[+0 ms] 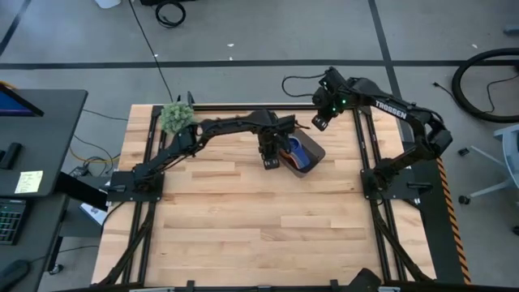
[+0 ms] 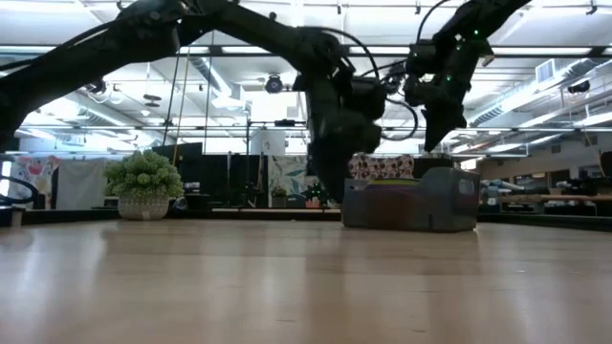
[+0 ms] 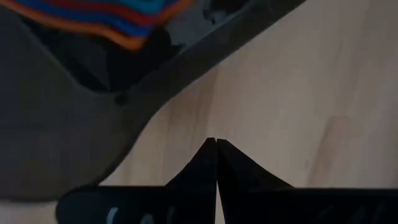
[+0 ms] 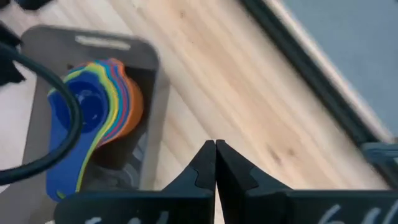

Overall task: Nest measuring cups in basket
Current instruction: Move the black bin to the top right of the table

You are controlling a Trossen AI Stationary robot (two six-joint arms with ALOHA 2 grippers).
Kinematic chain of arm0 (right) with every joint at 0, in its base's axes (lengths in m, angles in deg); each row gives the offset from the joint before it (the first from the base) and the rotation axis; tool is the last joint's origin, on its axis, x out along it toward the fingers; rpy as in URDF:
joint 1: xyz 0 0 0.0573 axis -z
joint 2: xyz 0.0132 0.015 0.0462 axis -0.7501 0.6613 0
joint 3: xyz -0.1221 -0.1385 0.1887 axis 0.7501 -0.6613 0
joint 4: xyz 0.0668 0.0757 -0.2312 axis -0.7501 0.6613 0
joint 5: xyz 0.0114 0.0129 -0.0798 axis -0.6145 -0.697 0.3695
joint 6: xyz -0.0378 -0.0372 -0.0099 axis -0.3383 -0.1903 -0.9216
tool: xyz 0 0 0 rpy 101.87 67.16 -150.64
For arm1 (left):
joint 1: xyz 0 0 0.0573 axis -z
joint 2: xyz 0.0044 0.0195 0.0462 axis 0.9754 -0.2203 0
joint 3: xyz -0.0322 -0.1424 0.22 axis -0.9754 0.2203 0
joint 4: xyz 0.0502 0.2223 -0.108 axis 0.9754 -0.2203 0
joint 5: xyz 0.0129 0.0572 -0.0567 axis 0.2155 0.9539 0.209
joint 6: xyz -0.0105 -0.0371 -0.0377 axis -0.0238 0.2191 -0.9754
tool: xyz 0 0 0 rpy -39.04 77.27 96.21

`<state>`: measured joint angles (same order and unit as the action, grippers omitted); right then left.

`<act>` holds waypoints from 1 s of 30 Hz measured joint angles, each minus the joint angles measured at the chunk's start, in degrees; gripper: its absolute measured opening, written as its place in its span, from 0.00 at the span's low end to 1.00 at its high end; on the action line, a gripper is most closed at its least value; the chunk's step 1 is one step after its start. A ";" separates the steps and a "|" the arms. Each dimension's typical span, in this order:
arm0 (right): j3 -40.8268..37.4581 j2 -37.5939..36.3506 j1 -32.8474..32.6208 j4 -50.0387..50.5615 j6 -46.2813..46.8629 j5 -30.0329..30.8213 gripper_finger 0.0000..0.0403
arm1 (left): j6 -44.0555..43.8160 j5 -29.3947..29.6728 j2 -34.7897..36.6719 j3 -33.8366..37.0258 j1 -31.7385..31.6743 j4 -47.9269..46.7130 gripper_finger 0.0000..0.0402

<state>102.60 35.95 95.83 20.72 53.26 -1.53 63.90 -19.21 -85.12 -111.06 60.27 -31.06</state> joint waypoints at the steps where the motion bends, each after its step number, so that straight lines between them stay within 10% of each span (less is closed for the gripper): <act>1: 0.96 -0.01 0.14 0.56 -0.31 0.34 0.02 | 0.00 0.00 0.00 1.22 0.03 1.07 0.01; 30: 6.15 -1.79 13.69 8.42 -3.27 3.46 0.02 | -1.68 -1.58 -4.22 3.10 -3.86 38.66 0.01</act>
<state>108.75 34.16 109.52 29.14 49.99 1.93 62.22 -20.79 -89.33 -107.97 56.41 7.61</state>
